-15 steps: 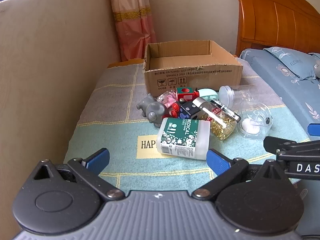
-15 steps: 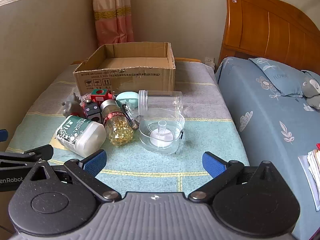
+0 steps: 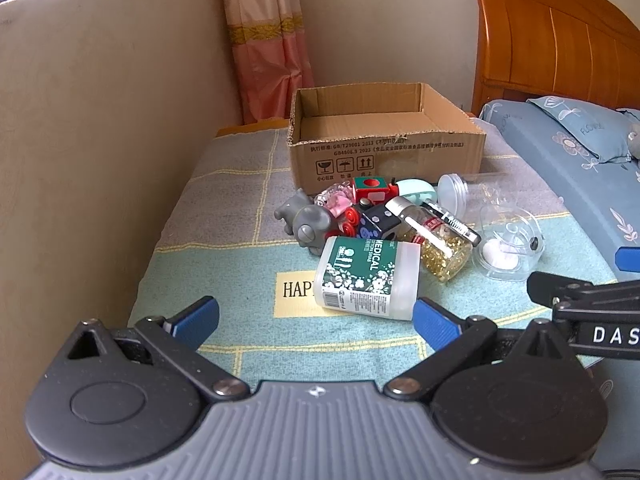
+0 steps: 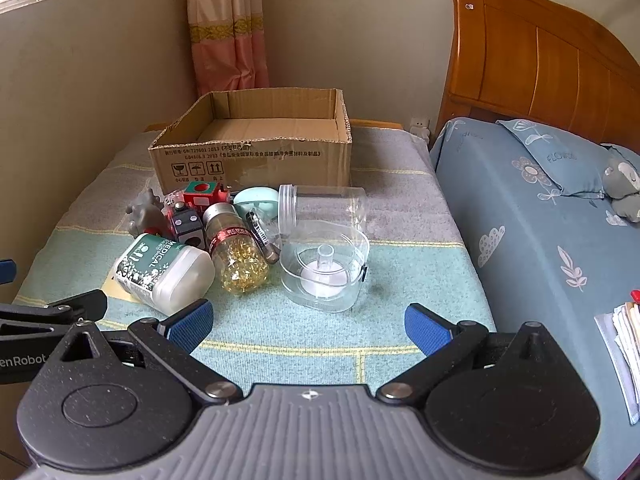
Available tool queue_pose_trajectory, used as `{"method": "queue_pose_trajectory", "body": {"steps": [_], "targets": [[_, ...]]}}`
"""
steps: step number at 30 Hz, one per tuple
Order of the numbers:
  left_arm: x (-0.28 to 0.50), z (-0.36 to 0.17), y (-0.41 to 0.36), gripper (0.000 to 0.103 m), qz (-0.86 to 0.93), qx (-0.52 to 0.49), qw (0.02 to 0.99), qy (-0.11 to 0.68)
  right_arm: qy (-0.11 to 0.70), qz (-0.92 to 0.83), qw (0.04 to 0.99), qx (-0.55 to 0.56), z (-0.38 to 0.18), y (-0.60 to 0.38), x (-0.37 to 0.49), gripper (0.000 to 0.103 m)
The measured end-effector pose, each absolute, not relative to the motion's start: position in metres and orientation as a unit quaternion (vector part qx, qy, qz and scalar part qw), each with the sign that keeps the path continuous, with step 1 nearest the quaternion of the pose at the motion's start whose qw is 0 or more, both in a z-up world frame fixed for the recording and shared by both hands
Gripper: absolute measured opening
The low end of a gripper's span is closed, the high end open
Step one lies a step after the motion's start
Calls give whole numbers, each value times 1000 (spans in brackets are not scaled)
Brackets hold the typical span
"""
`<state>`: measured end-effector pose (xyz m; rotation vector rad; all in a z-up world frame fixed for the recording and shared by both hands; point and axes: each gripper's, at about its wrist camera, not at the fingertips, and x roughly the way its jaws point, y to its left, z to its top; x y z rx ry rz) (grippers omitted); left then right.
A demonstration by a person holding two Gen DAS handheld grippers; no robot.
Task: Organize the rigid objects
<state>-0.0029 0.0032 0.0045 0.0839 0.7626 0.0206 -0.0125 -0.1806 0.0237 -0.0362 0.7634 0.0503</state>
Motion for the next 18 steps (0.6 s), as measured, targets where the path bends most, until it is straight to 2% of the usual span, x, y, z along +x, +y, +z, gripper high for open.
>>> {"method": "queue_pose_trajectory", "body": {"steps": [18], "targets": [[-2, 6, 5, 102, 13, 37, 928, 371, 371, 24, 928, -19, 25, -180, -13, 103]]}}
